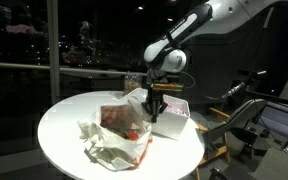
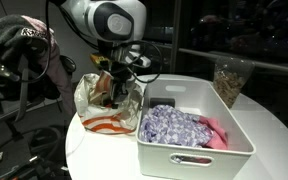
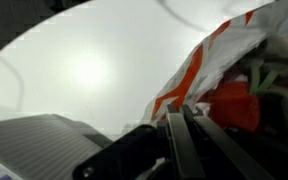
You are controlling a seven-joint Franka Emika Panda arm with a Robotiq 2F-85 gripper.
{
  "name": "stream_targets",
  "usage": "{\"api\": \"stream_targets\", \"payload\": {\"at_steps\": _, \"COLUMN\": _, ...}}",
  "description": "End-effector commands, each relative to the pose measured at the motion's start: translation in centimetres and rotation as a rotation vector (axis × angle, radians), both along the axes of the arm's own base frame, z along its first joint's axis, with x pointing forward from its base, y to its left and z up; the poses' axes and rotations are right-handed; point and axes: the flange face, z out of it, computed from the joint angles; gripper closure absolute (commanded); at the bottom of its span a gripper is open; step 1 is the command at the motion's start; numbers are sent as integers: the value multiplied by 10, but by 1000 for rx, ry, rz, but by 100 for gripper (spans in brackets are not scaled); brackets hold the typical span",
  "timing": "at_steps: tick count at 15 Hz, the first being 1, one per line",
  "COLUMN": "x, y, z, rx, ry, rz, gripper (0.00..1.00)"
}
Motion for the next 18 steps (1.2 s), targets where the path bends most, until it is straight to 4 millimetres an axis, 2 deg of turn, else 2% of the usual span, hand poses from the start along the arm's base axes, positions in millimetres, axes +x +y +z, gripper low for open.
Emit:
{"api": "stream_targets", "payload": {"at_steps": 1, "x": -3, "y": 29, "z": 55, "rx": -14, "ry": 71, "rz": -64, "gripper": 88}}
{"api": "stream_targets", "payload": {"at_steps": 4, "x": -1, "y": 48, "z": 97, "rx": 10, "ry": 48, "rz": -77, "gripper": 88}}
{"api": "stream_targets", "payload": {"at_steps": 7, "x": 2, "y": 52, "z": 120, "rx": 16, "ry": 11, "rz": -80, "gripper": 88}}
{"api": "stream_targets", "payload": {"at_steps": 8, "x": 1, "y": 49, "z": 121, "rx": 19, "ry": 10, "rz": -79, "gripper": 64}}
{"api": "stream_targets", "payload": {"at_steps": 10, "x": -3, "y": 43, "z": 117, "rx": 28, "ry": 20, "rz": -79, "gripper": 64}}
{"api": "stream_targets", "payload": {"at_steps": 12, "x": -5, "y": 34, "z": 111, "rx": 9, "ry": -16, "rz": -71, "gripper": 51}}
{"api": "stream_targets", "payload": {"at_steps": 14, "x": 1, "y": 20, "z": 110, "rx": -21, "ry": -67, "rz": -90, "gripper": 35}}
{"api": "stream_targets", "payload": {"at_steps": 18, "x": 26, "y": -27, "z": 124, "rx": -54, "ry": -236, "rz": -146, "gripper": 6}}
